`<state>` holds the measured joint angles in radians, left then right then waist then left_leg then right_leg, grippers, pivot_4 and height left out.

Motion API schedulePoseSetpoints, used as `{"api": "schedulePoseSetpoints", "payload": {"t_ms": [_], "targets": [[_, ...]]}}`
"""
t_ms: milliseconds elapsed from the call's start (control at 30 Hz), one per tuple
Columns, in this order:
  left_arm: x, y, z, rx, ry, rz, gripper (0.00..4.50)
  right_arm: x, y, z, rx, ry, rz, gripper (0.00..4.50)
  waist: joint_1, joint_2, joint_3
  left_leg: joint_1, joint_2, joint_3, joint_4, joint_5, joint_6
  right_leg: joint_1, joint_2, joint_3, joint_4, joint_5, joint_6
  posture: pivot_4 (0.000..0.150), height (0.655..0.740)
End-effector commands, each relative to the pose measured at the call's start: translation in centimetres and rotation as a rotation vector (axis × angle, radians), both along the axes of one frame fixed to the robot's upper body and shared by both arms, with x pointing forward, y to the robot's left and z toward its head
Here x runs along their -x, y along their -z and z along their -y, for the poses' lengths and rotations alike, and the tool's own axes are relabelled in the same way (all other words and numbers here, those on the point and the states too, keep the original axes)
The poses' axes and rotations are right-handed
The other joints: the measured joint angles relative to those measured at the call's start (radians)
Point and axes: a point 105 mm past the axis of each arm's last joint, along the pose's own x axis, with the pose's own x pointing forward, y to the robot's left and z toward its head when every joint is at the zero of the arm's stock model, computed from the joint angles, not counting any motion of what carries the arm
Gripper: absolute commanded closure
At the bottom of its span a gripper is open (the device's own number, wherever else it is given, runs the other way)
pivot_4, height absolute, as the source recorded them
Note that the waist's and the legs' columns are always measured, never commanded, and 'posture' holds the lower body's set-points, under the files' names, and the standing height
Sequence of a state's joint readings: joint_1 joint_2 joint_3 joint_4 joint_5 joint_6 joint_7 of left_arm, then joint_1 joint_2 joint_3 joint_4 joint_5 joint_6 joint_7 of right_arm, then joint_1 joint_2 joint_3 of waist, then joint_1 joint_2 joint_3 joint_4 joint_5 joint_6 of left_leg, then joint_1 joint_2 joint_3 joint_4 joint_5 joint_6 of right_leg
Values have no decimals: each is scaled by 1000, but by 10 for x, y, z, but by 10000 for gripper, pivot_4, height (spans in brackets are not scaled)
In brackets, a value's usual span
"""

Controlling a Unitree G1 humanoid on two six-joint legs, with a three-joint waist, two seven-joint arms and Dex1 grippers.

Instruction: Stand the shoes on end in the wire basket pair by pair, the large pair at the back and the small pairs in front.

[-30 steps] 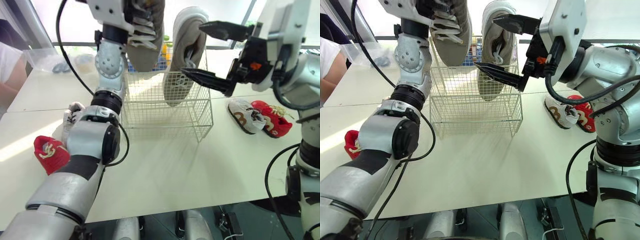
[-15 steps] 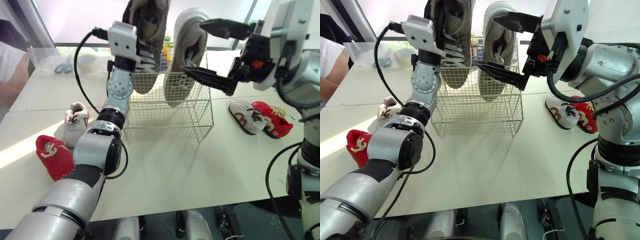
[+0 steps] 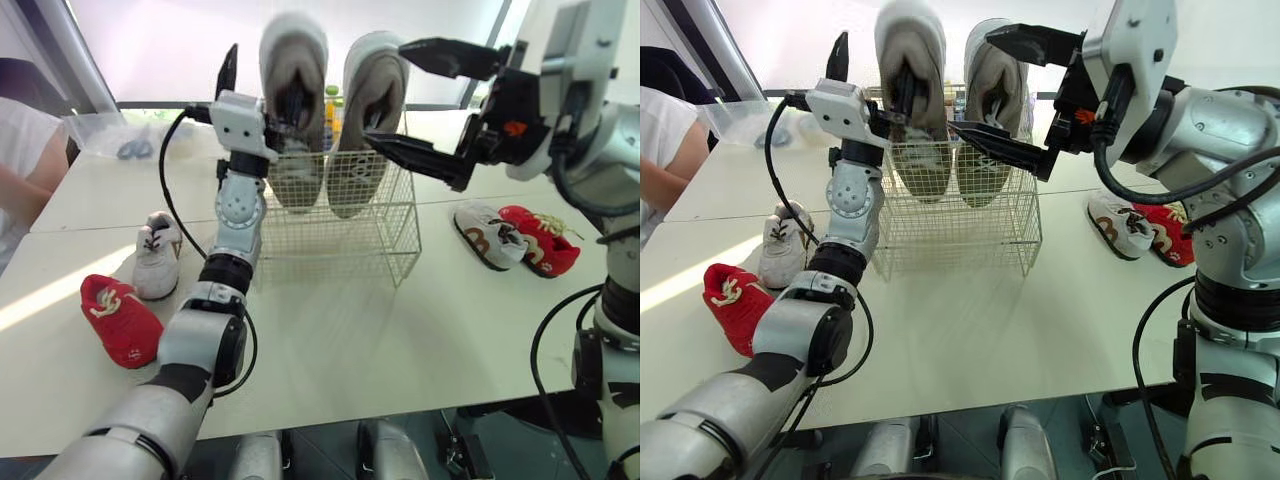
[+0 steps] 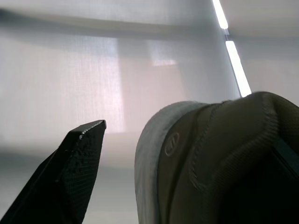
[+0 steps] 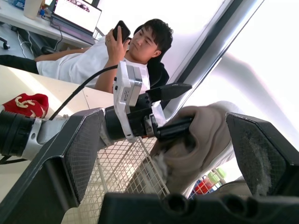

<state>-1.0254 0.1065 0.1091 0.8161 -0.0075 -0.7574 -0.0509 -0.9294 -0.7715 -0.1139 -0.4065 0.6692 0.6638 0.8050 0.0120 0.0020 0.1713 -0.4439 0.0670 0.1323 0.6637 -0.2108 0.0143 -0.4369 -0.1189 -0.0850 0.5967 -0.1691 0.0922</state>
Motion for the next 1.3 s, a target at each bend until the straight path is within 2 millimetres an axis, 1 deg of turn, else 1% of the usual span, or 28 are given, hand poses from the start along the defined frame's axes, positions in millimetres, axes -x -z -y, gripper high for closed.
{"api": "schedulePoseSetpoints", "payload": {"t_ms": [33, 167, 267, 367, 467, 533, 600, 667, 733, 800, 900, 933, 1000, 1033, 1100, 1200, 1233, 1300], "targets": [[2, 15, -7, 5, 23, -71, 1427, 6, -13, -2, -7, -13, 68, 0, -1, 1, 0, 0, 0, 0, 0, 0, 0, 0, 0, 0, 0, 0, 0, 1500, 7400], [14, 20, -9, -16, 84, -121, 1427, 5, -13, -3, -9, -19, 67, 0, 0, 0, 0, -3, 0, 0, 0, 1, 2, -3, 0, 0, 0, 0, 0, 1500, 7400], [28, 16, -19, -41, 119, -146, 1427, 4, -12, -3, -10, -26, 63, 0, -2, -1, 0, -8, 0, 0, 0, 1, 2, -6, 0, 0, 0, 0, 0, 1500, 7400], [37, 15, -31, -42, 126, -192, 1427, 4, -11, -3, -11, -30, 59, 0, -1, -1, 1, -11, 0, 0, 0, 1, 3, -9, 0, 0, 0, 0, 0, 1500, 7400], [48, 13, -34, -79, 171, -219, 1427, 1, -10, -1, -14, -22, 55, 0, -1, -1, 1, -11, 0, 0, 0, 1, 3, -8, 0, 0, 0, 0, 0, 1500, 7400], [59, 8, -32, -122, 280, -248, 1427, -1, -8, 3, -18, -6, 47, 0, -1, -1, 1, -11, 0, 0, 0, 1, 3, -8, 0, 0, -1, 0, 0, 1500, 7400], [71, -2, -32, -164, 407, -288, 1427, -5, -4, 9, -13, 27, 31, 0, -2, -2, 1, -11, 0, 0, 0, 1, 2, -9, 0, 0, -1, 0, 0, 1500, 7400], [77, -10, -36, -162, 501, -344, 1427, -8, -1, 16, -12, 66, 23, 0, -2, -1, 1, -11, 0, -1, 0, 1, 1, -9, 0, 0, -1, 0, 0, 1500, 7400], [87, -15, -37, -196, 617, -408, 1427, -17, 1, 30, -28, 159, 19, 0, -1, -2, 2, -11, 0, -1, 0, 0, 0, -9, 0, 0, -1, 0, 0, 1500, 7400], [95, -15, -36, -243, 706, -482, 1427, -26, 5, 44, -36, 252, 7, 0, -1, -2, 2, -11, 0, 0, 0, 0, 0, -9, 0, 0, -1, 0, 0, 1500, 7400], [110, -15, -36, -316, 834, -576, 1427, -40, 20, 74, -20, 426, -41, 0, 1, -3, 2, -11, -1, 0, 0, 0, 0, -9, 0, 0, -2, 0, 0, 1500, 7400], [114, -16, -36, -329, 862, -584, 1427, -45, 24, 86, -25, 487, -64, 0, 1, -3, 2, -11, -1, -1, 0, 0, 0, -9, 0, 0, -2, 0, 0, 1500, 7400], [121, -19, -35, -331, 935, -614, 1427, -53, 36, 116, -55, 625, -141, 0, 1, -3, 3, -11, -1, 0, 0, 0, 0, -9, 0, 0, -2, 0, 0, 1500, 7400], [124, -20, -34, -335, 963, -622, 1427, -56, 46, 130, -50, 690, -181, 0, 1, -3, 3, -11, -1, 0, 0, 0, 0, -9, 0, 0, -2, 0, 0, 1500, 7400], [129, -19, -31, -350, 1010, -640, 1427, -60, 63, 148, -22, 779, -238, 0, 1, -4, 3, -11, -1, 0, 0, 0, 0, -9, 0, 0, -2, 0, 0, 1500, 7400], [135, -10, -25, -411, 1047, -667, 1427, -64, 96, 177, 9, 897, -341, 0, -2, -3, 3, -11, -1, 0, 0, 0, 0, -9, 0, 0, -3, 0, 0, 1500, 7400], [137, -7, -23, -421, 1059, -676, 1427, -65, 104, 185, 11, 927, -366, 0, -4, -3, 3, -11, -1, 0, 0, 0, 0, -9, 0, 0, -3, 0, 0, 1500, 7400], [134, 2, -23, -442, 1044, -695, 1427, -68, 122, 200, -17, 975, -437, 0, -6, -3, 3, -11, -1, 0, -1, 0, 0, -9, 0, 0, -3, -1, 1, 1500, 7400]]}}
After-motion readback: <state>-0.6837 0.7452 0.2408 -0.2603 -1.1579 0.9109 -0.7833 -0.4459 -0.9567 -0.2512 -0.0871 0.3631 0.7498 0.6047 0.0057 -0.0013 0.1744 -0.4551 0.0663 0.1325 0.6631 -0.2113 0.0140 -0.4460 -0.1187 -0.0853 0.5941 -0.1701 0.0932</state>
